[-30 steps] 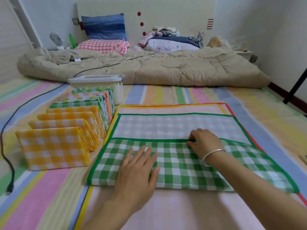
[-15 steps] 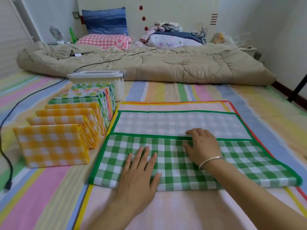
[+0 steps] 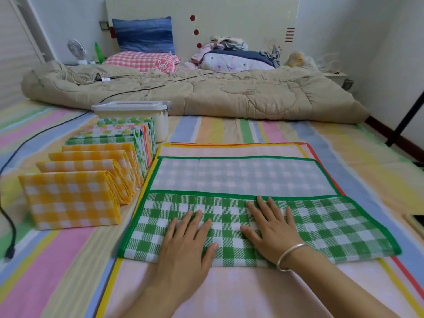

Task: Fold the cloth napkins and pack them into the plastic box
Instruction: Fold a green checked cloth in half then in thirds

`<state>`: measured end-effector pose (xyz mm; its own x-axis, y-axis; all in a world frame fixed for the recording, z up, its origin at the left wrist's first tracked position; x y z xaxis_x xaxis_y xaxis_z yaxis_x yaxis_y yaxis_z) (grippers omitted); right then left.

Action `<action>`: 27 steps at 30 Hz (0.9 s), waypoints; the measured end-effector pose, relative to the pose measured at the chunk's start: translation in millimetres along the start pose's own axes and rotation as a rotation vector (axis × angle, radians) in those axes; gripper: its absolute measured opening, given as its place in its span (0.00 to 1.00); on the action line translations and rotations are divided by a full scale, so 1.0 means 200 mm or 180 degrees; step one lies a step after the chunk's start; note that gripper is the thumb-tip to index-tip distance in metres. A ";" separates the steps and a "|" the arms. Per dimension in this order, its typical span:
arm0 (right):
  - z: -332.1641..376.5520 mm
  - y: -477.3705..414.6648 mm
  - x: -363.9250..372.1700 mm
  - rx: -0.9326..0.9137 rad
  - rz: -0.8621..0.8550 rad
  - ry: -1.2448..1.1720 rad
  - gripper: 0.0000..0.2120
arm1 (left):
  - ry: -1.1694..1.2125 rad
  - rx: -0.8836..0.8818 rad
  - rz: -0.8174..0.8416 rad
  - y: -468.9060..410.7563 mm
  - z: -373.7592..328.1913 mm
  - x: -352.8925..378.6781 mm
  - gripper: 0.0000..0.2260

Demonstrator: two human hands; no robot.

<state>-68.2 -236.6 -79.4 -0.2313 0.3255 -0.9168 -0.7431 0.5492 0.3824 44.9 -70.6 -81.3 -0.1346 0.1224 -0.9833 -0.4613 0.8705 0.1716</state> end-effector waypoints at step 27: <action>0.03 -0.08 0.00 -0.0199 -0.0203 0.0328 0.50 | 0.0020 -0.0003 -0.0083 -0.01 0.00 -0.01 0.34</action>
<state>-52.4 -241.8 -85.0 -0.2433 0.2088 -0.9472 -0.7953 0.5161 0.3180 46.4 -72.2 -78.7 -0.1279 0.0966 -0.9871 -0.4655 0.8730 0.1458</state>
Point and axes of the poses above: each hand's wrist, its own y-axis away from the middle knuckle, its own x-axis out of the palm, z = x × y, the point moved 7 cm from there along -y, towards the middle knuckle, and after that the axes turned 13 degrees about z, right-handed, at the moved point
